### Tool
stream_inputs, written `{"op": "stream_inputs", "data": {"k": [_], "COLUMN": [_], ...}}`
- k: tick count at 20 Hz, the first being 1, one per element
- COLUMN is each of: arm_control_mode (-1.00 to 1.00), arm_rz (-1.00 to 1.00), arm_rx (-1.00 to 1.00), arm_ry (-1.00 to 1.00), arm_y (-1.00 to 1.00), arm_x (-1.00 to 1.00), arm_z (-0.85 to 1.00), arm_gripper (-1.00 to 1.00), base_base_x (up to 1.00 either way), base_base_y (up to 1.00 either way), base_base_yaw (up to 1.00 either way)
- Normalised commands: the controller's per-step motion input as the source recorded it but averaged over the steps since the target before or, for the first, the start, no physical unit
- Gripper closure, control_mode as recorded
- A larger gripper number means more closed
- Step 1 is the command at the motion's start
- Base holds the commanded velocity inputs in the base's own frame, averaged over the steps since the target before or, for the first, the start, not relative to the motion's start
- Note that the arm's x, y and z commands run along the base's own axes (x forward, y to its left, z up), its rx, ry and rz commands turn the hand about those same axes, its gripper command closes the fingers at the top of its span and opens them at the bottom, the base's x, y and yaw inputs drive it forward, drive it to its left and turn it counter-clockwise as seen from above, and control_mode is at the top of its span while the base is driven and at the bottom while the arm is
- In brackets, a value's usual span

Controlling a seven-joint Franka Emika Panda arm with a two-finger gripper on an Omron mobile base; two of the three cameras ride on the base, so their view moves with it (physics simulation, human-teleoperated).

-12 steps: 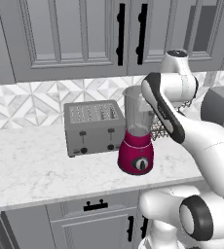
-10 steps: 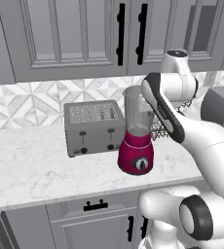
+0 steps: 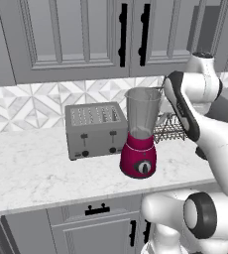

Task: Close the lid blender by securely placing the lid on top.

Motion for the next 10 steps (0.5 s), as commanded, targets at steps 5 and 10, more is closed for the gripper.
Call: {"op": "stream_inputs", "data": {"k": [5, 10], "arm_control_mode": [-1.0, -1.0], "arm_rz": [-0.4, -0.3], "arm_rx": [0.05, 0.03], "arm_ry": [0.11, 0.19], "arm_y": [-1.0, -1.0], "arm_x": [0.03, 0.35], "arm_z": [-0.26, -0.65], "arm_gripper": [-1.0, -1.0], "base_base_x": [0.0, 0.0], "base_base_y": [0.0, 0.0], "base_base_yaw": [0.0, 0.0]}}
